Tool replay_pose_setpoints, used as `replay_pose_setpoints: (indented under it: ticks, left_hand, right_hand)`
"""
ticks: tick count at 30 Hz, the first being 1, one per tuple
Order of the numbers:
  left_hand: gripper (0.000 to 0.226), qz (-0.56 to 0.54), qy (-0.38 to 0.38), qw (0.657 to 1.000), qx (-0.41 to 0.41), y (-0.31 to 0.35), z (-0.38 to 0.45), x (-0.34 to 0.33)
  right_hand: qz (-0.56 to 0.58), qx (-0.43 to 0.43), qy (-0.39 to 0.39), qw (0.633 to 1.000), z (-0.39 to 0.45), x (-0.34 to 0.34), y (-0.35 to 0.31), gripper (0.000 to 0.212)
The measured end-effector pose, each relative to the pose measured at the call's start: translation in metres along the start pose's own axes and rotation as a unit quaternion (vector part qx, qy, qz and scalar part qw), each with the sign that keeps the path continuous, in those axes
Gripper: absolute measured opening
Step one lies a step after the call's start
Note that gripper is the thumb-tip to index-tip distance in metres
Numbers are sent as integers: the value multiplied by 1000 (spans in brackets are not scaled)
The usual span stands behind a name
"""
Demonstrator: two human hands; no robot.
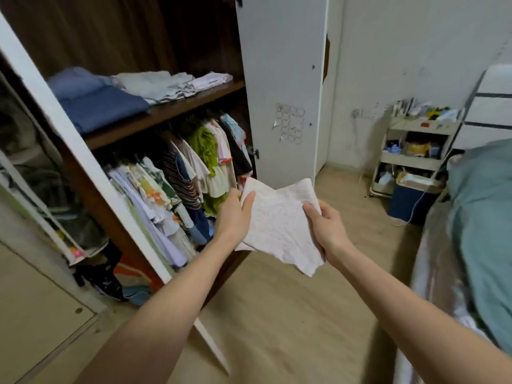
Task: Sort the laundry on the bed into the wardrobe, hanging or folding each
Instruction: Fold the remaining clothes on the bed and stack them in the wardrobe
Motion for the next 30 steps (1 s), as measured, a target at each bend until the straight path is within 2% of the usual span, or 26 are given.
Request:
replay_pose_setpoints:
  ticks: [3,6,12,16,19,24,30]
  left_hand:
    - [35,-44,36,998,-4,14,69,-32]
    - [40,-47,41,998,-18,13,130,-66]
    - [32,-71,78,992,-65,11,282,-121]
    - [34,-59,94,992,-58,2,388,-135]
    - [32,-44,130,990,-35,-7,463,-124]
    - [34,-21,214,976,30,-40,555,-73]
    - [42,11,369,918,147,-99,628,5]
  right_hand:
    - [-33,47,26,998,67,-20,-25,21]
    - [-58,72,33,995,130,-42,-34,24]
    - [-18,63,-12,998,275,-114,-43,17]
    - [-29,76,-47,996,362,-179,-72,15]
    - [-33,121,-63,990,417,-238,-111,10]
    - [-44,191,-150,969,484,-368,-168,7]
    - [-41,259,-300,917,525,-536,-222,12]
Point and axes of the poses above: each hand's wrist, its own z-axis towards the middle knuckle, its own x-axis out of the back of the hand, y = z × x, the point moved 4 cm from there along z, towards the middle knuckle, and after that the axes turned 13 degrees about y, right-handed, at the moved point
